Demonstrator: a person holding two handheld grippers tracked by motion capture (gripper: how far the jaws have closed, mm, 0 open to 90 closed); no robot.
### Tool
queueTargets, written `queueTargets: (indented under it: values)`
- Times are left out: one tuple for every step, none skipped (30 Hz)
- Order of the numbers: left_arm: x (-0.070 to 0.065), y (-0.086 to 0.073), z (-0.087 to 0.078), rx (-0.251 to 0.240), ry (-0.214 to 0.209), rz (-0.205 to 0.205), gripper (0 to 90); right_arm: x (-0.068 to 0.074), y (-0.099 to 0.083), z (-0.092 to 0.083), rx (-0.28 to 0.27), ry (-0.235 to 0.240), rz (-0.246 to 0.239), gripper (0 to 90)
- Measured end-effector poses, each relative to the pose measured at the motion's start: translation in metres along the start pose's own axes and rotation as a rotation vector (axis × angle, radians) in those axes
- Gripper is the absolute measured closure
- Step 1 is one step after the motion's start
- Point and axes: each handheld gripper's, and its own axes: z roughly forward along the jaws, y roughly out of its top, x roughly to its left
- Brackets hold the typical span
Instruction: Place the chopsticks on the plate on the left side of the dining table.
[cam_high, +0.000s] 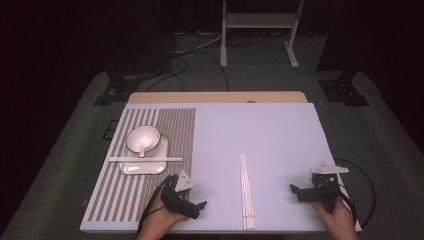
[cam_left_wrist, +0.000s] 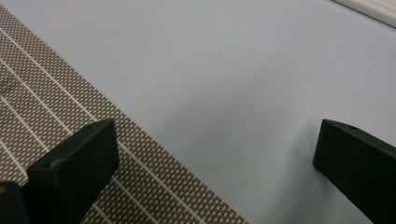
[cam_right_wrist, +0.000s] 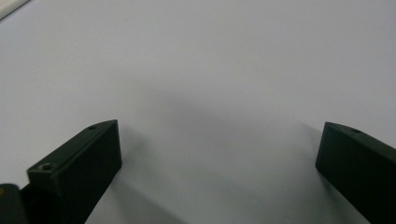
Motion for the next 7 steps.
queueTargets:
  values:
    - [0.0001, 0.0000, -0.0001, 0.002, 0.000, 0.002, 0.0, 0.0000, 0.0000, 0.0000, 0.001, 0.000, 0.000, 0.0]
    - [0.0001, 0.0000, -0.0001, 0.001, 0.000, 0.001, 0.0, 0.0000, 0.0000, 0.0000, 0.000, 0.000, 0.000, 0.0]
    - [0.0002, 0.0000, -0.0001, 0.002, 0.000, 0.002, 0.0, 0.0000, 0.0000, 0.0000, 0.000, 0.000, 0.000, 0.0]
    - [0.0001, 0.0000, 0.0000, 0.000, 0.000, 0.001, 0.0, 0.0000, 0.0000, 0.0000, 0.001, 0.000, 0.000, 0.0]
    - [0.0002, 0.0000, -0.0001, 0.002, 0.000, 0.002, 0.0, 0.0000, 0.0001, 0.0000, 0.001, 0.000, 0.000, 0.0]
    - [0.0001, 0.0000, -0.0001, 0.000, 0.000, 0.001, 0.0, 0.0000, 0.0001, 0.0000, 0.001, 0.000, 0.000, 0.0]
    - [0.0000, -0.0001, 0.0000, -0.001, 0.000, 0.000, 0.0, -0.0001, 0.0001, 0.0000, 0.001, 0.001, 0.000, 0.0]
